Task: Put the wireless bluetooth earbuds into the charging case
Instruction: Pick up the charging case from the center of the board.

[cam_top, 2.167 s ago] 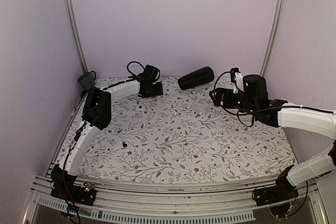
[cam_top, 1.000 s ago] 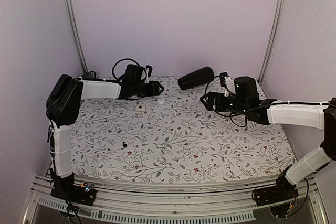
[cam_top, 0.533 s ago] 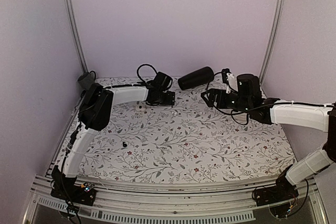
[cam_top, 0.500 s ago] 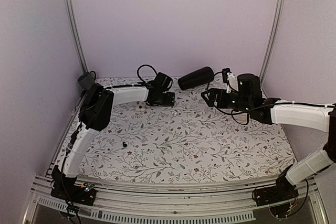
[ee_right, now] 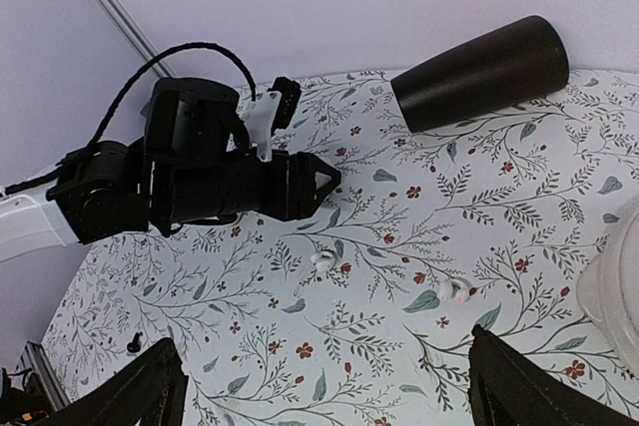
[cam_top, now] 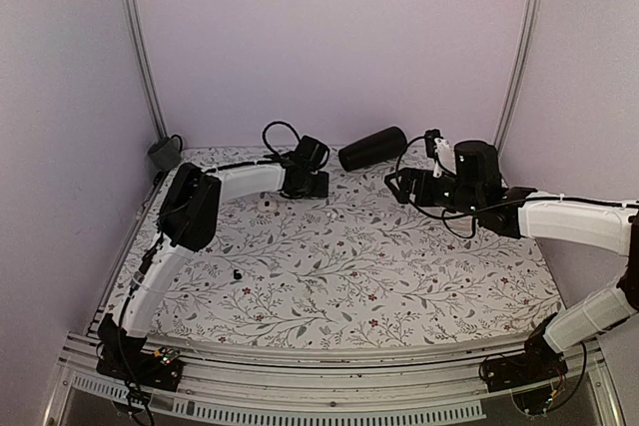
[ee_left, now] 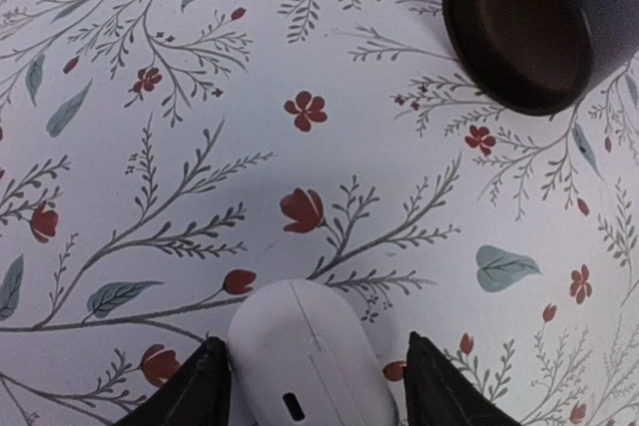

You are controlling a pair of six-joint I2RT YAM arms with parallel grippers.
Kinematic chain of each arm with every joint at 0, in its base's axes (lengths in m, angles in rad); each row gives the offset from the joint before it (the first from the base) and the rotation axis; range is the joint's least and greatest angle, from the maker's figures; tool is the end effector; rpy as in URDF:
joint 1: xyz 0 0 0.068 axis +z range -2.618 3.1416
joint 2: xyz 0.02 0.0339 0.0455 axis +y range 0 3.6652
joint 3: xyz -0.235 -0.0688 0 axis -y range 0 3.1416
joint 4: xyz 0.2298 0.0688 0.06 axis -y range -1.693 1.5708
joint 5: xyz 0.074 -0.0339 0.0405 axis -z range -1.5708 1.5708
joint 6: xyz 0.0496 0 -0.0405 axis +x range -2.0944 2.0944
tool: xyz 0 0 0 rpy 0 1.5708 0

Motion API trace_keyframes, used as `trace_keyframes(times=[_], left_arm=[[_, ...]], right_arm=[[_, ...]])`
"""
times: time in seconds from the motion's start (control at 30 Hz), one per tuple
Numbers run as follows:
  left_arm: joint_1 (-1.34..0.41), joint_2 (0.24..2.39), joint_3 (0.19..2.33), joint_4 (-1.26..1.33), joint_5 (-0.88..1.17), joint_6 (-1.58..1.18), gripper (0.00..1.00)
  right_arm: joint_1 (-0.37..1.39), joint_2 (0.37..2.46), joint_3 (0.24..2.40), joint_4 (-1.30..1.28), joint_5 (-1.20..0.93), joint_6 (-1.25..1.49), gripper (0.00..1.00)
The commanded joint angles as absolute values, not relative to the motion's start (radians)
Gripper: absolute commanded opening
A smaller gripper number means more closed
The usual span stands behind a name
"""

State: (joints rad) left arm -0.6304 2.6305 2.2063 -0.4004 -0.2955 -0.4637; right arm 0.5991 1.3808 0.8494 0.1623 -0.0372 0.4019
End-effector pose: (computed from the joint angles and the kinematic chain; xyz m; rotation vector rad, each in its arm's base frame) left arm 0.4460 -0.3076 0.0994 0.0593 2.3561 -0.1800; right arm 0.2627 0.1816 0.2350 -0.2228 1.9923 0.6920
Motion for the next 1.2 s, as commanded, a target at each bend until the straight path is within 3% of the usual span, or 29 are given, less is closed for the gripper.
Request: trace_keyframes(times=[0.0,0.1,0.2,0.47,0.77,1.17], left_arm=[[-0.620,2.677,2.254,-0.437,-0.267,-0.469,0.52],[-0.620,2.653,2.222,-0.415,-0.238,-0.460,0.36],[-0.621,2.569,2.104,-0.307,-0.192,-0.436,0.30],[-0.617,2.246,1.655,0.079,0.018,-0.408,0.30],[-0.615,1.998,1.302,0.450,0.301,-0.489,0.31],[-0.612,1.976,1.138,0.803,0.427,-1.231,0.31]], right_arm=[[0.595,1.349,0.837,0.149,-0.026,0.391,0.99],[0.596,1.346,0.835,0.146,-0.026,0.390,0.99],[0.595,1.351,0.836,0.144,-0.028,0.391,0.99],[0.595,1.386,0.855,0.160,-0.066,0.397,0.99],[0.606,1.465,0.860,0.238,-0.198,0.473,0.99],[0.828,1.505,0.868,0.370,0.114,0.355,1.00]])
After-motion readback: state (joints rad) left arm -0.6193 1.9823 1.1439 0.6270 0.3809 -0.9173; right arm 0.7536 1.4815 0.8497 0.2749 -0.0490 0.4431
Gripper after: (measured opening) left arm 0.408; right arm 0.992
